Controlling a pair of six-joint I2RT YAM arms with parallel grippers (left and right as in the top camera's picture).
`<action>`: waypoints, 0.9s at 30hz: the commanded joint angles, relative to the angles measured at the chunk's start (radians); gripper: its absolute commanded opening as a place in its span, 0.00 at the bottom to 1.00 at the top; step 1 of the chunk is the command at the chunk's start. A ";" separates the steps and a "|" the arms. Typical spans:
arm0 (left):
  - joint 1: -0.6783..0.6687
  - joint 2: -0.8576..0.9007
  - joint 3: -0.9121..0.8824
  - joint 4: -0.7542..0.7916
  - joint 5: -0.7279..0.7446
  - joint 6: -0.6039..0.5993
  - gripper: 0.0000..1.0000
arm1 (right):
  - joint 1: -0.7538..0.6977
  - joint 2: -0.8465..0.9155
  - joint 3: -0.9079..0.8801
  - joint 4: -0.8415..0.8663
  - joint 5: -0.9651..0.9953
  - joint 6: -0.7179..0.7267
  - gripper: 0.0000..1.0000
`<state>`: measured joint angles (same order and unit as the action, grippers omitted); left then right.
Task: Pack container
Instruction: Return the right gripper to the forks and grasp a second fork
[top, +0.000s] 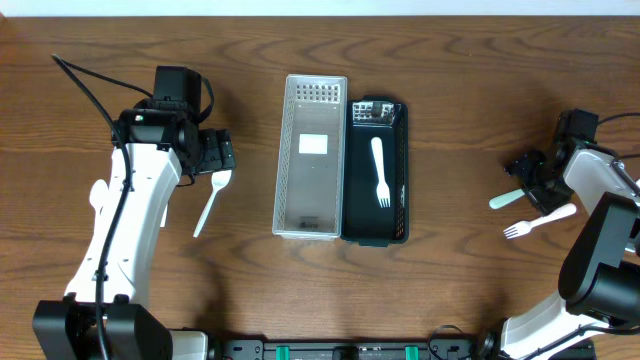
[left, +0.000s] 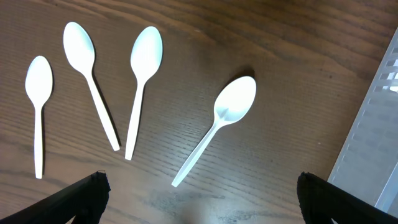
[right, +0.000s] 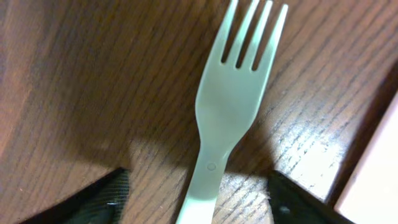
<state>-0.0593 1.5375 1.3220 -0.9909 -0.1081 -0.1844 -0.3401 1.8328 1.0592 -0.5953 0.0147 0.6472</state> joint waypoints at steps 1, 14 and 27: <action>0.006 -0.013 0.017 -0.003 -0.008 -0.012 0.98 | -0.006 0.001 -0.012 0.002 -0.003 0.009 0.59; 0.006 -0.013 0.017 -0.003 -0.008 -0.012 0.98 | -0.006 0.001 -0.012 0.002 -0.003 0.010 0.34; 0.006 -0.013 0.017 -0.003 -0.008 -0.012 0.98 | -0.006 0.001 -0.012 0.006 -0.003 0.010 0.24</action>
<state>-0.0593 1.5375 1.3220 -0.9909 -0.1081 -0.1844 -0.3401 1.8328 1.0534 -0.5922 0.0113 0.6502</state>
